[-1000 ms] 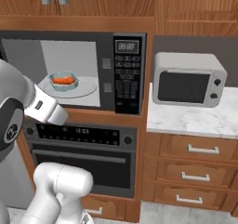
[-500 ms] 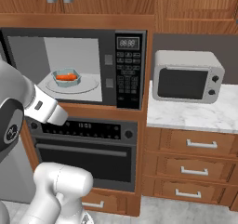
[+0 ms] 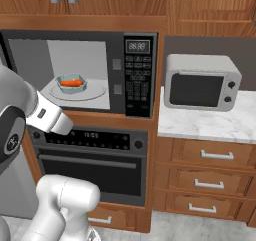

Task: Place the tupperware containing the shrimp and carrot meal in the microwave. Close the microwave door and press the start button to reheat the meal.

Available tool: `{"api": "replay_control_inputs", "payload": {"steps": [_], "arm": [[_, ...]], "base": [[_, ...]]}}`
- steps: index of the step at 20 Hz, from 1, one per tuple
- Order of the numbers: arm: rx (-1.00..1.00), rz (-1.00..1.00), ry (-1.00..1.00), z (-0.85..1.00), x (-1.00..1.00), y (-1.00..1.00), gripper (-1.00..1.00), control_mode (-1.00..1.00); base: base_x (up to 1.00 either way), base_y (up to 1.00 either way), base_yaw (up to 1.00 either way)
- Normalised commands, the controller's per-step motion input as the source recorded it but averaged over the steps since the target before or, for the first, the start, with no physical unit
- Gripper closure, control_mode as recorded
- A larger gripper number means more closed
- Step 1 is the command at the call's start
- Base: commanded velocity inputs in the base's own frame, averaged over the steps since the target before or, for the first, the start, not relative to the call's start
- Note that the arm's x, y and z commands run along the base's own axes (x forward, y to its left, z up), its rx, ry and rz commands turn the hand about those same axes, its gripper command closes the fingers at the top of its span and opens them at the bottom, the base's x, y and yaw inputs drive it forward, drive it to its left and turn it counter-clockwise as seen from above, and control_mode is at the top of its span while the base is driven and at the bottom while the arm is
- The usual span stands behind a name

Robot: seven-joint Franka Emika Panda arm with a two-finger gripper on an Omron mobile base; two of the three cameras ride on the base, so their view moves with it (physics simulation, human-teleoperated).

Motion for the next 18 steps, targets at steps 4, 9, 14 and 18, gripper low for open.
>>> {"api": "replay_control_inputs", "payload": {"steps": [4, 9, 14, 18], "arm": [[-0.02, 0.01, 0.0, 0.0, -0.33, 0.16, -1.0, -1.0], [-0.09, 0.08, -0.14, 0.0, -0.95, 0.34, -1.0, -1.0], [-0.09, 0.01, -0.11, 0.0, -1.0, 0.15, -1.0, -1.0], [-0.17, 0.07, -0.08, 0.0, -0.66, 0.29, -1.0, -1.0]], "base": [[0.0, 0.0, 0.0], [0.0, 0.0, 0.0], [0.0, 0.0, 0.0], [0.0, 0.0, 0.0]]}}
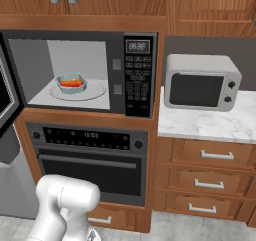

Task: Place the tupperware containing the shrimp and carrot meal in the microwave. Close the microwave door and press the start button to reheat the meal.

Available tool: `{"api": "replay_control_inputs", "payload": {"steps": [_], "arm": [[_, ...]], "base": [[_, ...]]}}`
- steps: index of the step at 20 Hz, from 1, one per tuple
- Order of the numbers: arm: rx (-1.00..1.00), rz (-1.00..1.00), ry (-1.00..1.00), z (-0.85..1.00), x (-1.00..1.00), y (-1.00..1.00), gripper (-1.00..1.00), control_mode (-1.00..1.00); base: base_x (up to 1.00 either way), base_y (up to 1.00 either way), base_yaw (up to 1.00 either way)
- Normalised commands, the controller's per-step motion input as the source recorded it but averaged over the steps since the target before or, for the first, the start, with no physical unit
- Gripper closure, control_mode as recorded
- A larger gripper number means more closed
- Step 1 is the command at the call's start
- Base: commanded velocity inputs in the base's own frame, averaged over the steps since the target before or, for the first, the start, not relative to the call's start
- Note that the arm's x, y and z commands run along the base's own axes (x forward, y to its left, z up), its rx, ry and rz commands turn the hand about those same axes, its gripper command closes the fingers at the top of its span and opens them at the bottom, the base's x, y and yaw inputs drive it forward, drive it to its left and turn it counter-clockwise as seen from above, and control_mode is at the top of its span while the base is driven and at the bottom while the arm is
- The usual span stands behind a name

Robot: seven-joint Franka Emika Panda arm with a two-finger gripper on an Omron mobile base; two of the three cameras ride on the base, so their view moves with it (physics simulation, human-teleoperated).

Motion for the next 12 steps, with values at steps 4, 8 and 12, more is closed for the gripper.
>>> {"api": "replay_control_inputs", "payload": {"steps": [4, 8, 12], "arm": [[-0.11, 0.04, -0.04, 0.0, -0.05, 0.1, -1.0, -1.0], [-0.01, 0.0, -0.01, 0.0, 0.0, 0.01, -1.0, -1.0], [-0.11, 0.0, -0.02, -0.08, -0.07, 0.3, -1.0, -1.0]], "base": [[0.0, 0.0, 0.0], [0.0, 0.0, 0.0], [0.0, 0.0, 0.0]]}}
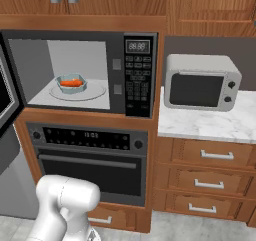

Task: Place the tupperware containing the shrimp and carrot meal in the microwave. Close the microwave door and press the start button to reheat the meal.

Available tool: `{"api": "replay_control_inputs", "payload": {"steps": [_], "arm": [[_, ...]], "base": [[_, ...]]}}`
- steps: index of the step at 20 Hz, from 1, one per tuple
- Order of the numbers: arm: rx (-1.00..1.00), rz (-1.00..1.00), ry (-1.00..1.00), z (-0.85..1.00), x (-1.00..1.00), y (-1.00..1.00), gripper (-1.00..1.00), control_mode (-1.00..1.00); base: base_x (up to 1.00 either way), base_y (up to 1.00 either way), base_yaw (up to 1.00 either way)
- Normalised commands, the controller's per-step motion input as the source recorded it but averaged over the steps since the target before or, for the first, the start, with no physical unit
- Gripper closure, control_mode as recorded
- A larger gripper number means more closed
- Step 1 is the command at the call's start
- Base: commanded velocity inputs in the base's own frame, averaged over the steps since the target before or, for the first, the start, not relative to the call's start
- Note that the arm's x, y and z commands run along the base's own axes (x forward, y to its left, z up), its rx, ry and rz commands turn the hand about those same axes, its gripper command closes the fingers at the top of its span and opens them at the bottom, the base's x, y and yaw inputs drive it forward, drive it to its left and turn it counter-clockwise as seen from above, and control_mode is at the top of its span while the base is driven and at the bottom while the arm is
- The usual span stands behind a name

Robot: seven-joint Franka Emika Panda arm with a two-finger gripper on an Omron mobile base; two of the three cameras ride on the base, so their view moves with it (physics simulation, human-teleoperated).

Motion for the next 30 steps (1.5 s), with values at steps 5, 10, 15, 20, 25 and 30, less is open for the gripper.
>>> {"api": "replay_control_inputs", "payload": {"steps": [5, 10, 15, 20, 25, 30], "arm": [[-0.13, 0.0, -0.11, -0.02, -0.01, 0.55, -1.0, -1.0], [-0.11, 0.0, -0.16, -0.15, -0.25, 0.56, -1.0, -1.0], [-0.06, 0.0, -0.24, -0.11, 0.04, 0.54, -1.0, -1.0], [-0.03, -0.03, -0.11, -0.21, 0.08, 0.4, -1.0, -1.0], [-0.02, -0.07, -0.15, -0.22, 0.15, 0.55, -1.0, -1.0], [0.0, -0.02, -0.1, -0.11, 0.19, 0.6, -1.0, -1.0]], "base": [[0.0, 0.0, 0.0], [0.0, 0.0, 0.0], [0.0, 0.0, 0.0], [0.0, 0.0, 0.0], [0.0, 0.0, 0.0], [0.0, 0.0, 0.0]]}}
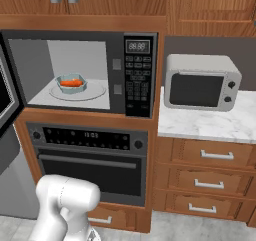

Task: Place the tupperware containing the shrimp and carrot meal in the microwave. Close the microwave door and press the start button to reheat the meal.

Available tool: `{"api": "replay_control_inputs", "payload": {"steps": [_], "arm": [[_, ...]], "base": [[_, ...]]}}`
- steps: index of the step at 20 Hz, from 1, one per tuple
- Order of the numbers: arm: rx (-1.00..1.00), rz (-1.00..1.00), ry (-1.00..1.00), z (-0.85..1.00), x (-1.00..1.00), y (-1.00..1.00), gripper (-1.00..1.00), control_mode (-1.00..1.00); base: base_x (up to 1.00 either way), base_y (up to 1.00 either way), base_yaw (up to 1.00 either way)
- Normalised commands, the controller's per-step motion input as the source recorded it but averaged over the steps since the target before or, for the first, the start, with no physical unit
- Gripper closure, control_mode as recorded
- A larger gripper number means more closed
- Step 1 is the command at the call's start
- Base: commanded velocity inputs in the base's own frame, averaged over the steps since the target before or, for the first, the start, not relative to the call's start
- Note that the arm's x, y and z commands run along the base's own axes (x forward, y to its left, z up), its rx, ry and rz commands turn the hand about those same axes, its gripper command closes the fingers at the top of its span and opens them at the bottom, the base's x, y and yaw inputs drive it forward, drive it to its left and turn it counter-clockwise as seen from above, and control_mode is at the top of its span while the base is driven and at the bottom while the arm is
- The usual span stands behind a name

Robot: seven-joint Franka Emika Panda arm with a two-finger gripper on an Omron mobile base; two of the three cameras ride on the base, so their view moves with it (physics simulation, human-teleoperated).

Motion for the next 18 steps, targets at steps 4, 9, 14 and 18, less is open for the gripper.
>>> {"api": "replay_control_inputs", "payload": {"steps": [4, 9, 14, 18], "arm": [[0.0, 0.0, -0.12, -0.31, 0.06, 0.61, -1.0, -1.0], [0.0, 0.0, -0.14, -0.16, 0.42, 0.53, -1.0, -1.0], [0.0, 0.0, -0.11, -0.23, 0.35, 0.63, -1.0, -1.0], [0.0, -0.09, -0.15, -0.34, 0.27, 0.66, -1.0, -1.0]], "base": [[0.0, 0.0, 0.0], [0.0, 0.0, 0.0], [0.0, 0.0, 0.0], [0.0, 0.0, 0.0]]}}
